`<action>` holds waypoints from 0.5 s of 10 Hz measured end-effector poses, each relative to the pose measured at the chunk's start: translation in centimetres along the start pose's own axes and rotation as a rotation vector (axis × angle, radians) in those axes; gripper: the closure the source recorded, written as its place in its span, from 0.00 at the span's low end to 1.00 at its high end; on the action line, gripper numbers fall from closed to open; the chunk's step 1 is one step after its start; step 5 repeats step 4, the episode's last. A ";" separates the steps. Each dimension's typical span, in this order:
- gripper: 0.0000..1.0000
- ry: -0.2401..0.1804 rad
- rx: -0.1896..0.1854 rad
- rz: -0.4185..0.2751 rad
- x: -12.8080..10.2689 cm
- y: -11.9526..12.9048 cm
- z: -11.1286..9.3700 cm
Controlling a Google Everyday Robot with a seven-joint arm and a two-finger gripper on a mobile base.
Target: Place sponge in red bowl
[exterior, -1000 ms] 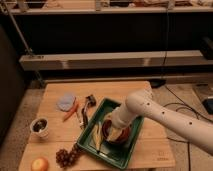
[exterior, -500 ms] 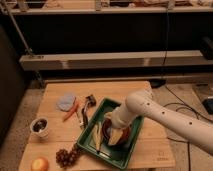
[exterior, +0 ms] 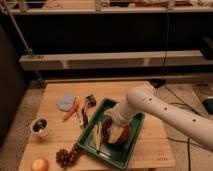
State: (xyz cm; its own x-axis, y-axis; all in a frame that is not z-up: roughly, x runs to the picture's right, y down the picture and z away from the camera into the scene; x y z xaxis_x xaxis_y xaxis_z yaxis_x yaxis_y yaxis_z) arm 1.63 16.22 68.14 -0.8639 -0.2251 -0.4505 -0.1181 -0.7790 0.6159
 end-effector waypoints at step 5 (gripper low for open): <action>0.20 0.000 -0.002 -0.002 2.7 0.3 -4.8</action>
